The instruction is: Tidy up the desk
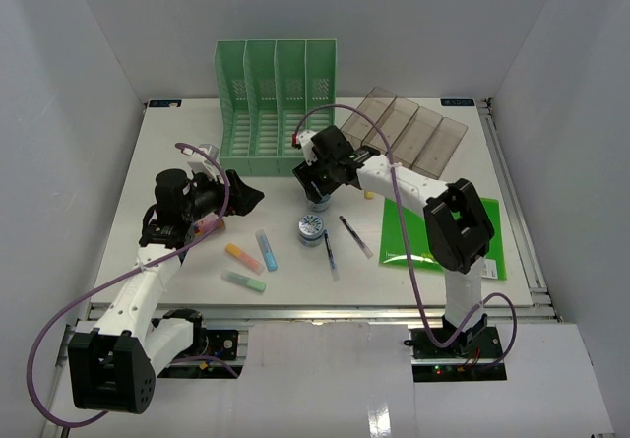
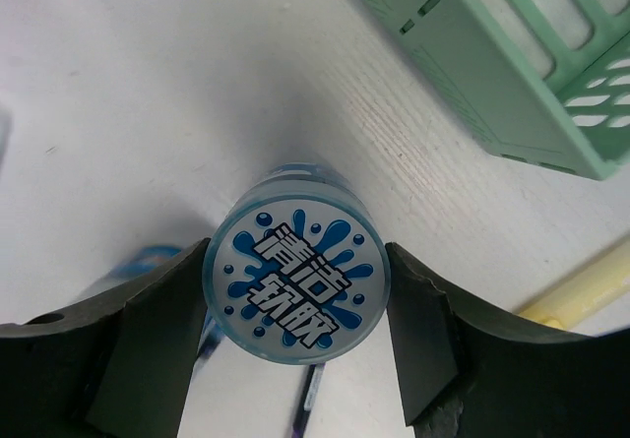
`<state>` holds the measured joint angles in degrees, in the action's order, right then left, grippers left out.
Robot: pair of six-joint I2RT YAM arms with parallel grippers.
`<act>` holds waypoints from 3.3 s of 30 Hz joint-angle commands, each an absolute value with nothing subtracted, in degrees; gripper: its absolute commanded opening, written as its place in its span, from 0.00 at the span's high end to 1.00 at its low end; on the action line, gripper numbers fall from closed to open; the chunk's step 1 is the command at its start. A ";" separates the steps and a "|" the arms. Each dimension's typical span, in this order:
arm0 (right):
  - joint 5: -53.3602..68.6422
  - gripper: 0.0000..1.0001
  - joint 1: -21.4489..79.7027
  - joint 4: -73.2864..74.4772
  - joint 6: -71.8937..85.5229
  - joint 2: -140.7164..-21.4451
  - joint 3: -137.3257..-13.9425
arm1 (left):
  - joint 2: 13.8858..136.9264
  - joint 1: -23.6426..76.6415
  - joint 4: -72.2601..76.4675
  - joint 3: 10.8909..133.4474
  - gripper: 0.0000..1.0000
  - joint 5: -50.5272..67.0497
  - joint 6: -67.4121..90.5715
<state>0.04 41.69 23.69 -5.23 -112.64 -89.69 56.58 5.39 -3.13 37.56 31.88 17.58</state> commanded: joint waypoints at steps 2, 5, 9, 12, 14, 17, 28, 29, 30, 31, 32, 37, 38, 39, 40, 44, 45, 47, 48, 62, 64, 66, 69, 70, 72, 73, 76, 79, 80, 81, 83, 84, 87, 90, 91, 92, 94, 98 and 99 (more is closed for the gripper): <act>12.37 0.92 35.86 23.55 -14.49 -96.02 -89.48 | 56.07 5.62 -3.60 39.46 0.02 31.90 17.10; 15.64 0.92 28.23 23.40 -14.28 -90.17 -87.10 | 56.02 5.68 -3.50 39.46 0.02 32.33 17.19; 14.91 0.92 16.83 22.15 -11.57 -86.22 -84.65 | 56.32 5.71 -3.34 39.46 0.02 33.30 17.50; 11.38 0.92 9.94 19.71 -7.62 -85.59 -82.48 | 56.72 5.80 -3.22 39.46 0.02 34.12 17.75; 9.44 0.92 6.07 17.44 -5.23 -86.34 -81.86 | 56.78 5.80 -3.16 39.46 0.02 34.35 17.83; 4.61 0.92 2.75 14.35 -1.76 -88.98 -81.81 | 56.86 5.91 -3.16 39.44 0.02 34.34 17.73; -2.88 0.92 -1.76 7.32 -0.90 -102.61 -88.47 | 57.64 6.15 -3.16 39.46 0.02 34.89 17.58; -3.34 0.92 -1.76 7.20 -1.09 -103.33 -89.05 | 57.75 6.16 -3.17 39.46 0.02 34.88 17.59; -3.79 0.92 -1.76 7.15 -1.27 -104.51 -89.60 | 57.80 6.21 -3.22 39.46 0.02 34.84 17.63; -4.29 0.92 -1.76 7.10 -1.49 -105.51 -90.05 | 57.85 6.24 -3.25 39.44 0.02 34.81 17.64; -4.82 0.92 -1.77 7.01 -1.76 -106.07 -90.28 | 57.93 6.24 -3.25 39.38 0.02 34.81 17.58; -3.37 0.92 -2.34 6.05 -2.25 -109.38 -91.65 | 58.27 6.24 -3.25 39.52 0.02 35.01 17.52; -2.90 0.92 -2.46 5.88 -2.37 -110.12 -91.93 | 58.36 6.24 -3.25 39.55 0.02 35.07 17.49; -2.68 0.92 -2.46 5.66 -2.43 -110.46 -92.05 | 58.42 6.24 -3.25 39.55 0.02 35.07 17.55; -2.44 0.92 -2.46 5.48 -2.50 -110.76 -92.13 | 58.49 6.24 -3.25 39.55 0.02 35.09 17.56; -2.35 0.91 -2.46 5.27 -3.16 -112.17 -92.55 | 58.84 6.24 -3.19 39.55 0.02 35.44 17.42; -2.72 0.90 -2.46 5.24 -3.40 -112.54 -92.71 | 59.03 6.28 -3.16 39.59 0.02 35.65 17.40; -3.34 0.86 -2.46 5.25 -3.80 -113.24 -92.94 | 59.37 6.39 -3.03 39.64 0.02 36.12 17.60; -3.38 0.83 -2.46 5.23 -3.91 -113.62 -93.04 | 59.51 6.46 -2.94 39.59 0.02 36.31 17.71; 7.04 0.04 -3.45 5.46 -4.97 -106.05 -87.55 | 63.90 13.04 -2.39 39.07 0.02 35.16 17.94; 10.88 0.05 -3.76 5.62 -5.90 -102.37 -85.28 | 64.82 14.67 -2.62 39.27 0.02 34.08 18.25; 22.39 0.06 -4.82 7.69 -8.72 -97.59 -81.74 | 66.39 16.12 -3.05 39.94 0.02 32.64 19.10; 42.03 0.07 -6.24 10.90 -13.27 -91.94 -76.43 | 67.37 19.60 -4.79 41.22 0.02 28.33 20.92; 49.24 0.07 -6.35 12.84 -15.17 -89.86 -73.89 | 67.73 20.74 -5.63 41.76 0.02 25.79 21.32; 62.11 0.07 -6.38 17.37 -19.80 -85.44 -67.93 | 69.29 24.26 -7.86 43.85 0.02 21.41 22.08; 65.55 0.06 -6.33 18.68 -22.08 -83.84 -65.41 | 70.57 26.46 -9.07 45.63 0.02 19.09 22.34; 68.54 0.06 -6.51 20.76 -25.56 -78.35 -58.34 | 74.56 30.97 -14.12 50.61 0.05 10.89 23.17; 68.68 0.06 -6.85 21.13 -28.11 -73.29 -52.65 | 79.02 34.93 -18.33 55.60 0.08 4.03 24.35; 69.10 0.06 -7.15 21.26 -28.07 -72.04 -51.97 | 80.86 36.26 -19.12 57.31 0.08 2.44 24.40; 69.51 0.06 -7.44 21.34 -27.99 -70.92 -51.41 | 82.54 37.65 -20.05 58.90 0.08 0.52 24.43; 70.37 0.06 -7.94 21.17 -27.62 -69.55 -50.87 | 85.45 40.25 -22.75 61.51 0.08 -4.43 24.59; 70.70 0.06 -8.11 21.08 -27.55 -68.88 -50.44 | 87.33 41.29 -24.01 63.07 0.08 -6.06 24.66; 71.27 0.06 -8.78 21.09 -27.86 -68.25 -49.67 | 92.58 44.31 -27.52 67.50 0.06 -10.37 24.39; 72.28 0.06 -9.79 21.36 -27.86 -68.81 -49.33 | 96.35 46.37 -30.56 70.91 0.05 -14.39 24.24; 73.01 0.06 -10.32 21.36 -27.86 -69.02 -49.17 | 97.09 46.74 -31.20 71.55 0.05 -15.24 24.18; 73.36 0.06 -10.61 21.36 -27.90 -69.08 -49.09 | 97.71 47.03 -31.87 72.02 0.04 -16.00 24.09; 73.72 0.06 -11.02 21.41 -28.05 -69.03 -48.94 | 98.98 47.54 -32.88 72.99 0.04 -17.16 23.84; 74.63 0.06 -11.66 21.49 -28.26 -68.96 -48.73 | 101.09 48.42 -34.76 74.30 0.03 -18.07 23.32; 74.76 0.06 -11.75 21.53 -28.29 -68.99 -48.70 | 101.57 48.71 -35.36 74.56 0.03 -18.17 23.23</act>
<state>71.58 -11.11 21.52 -27.40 -69.06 -49.15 100.94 47.62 -31.43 71.47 -14.47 23.83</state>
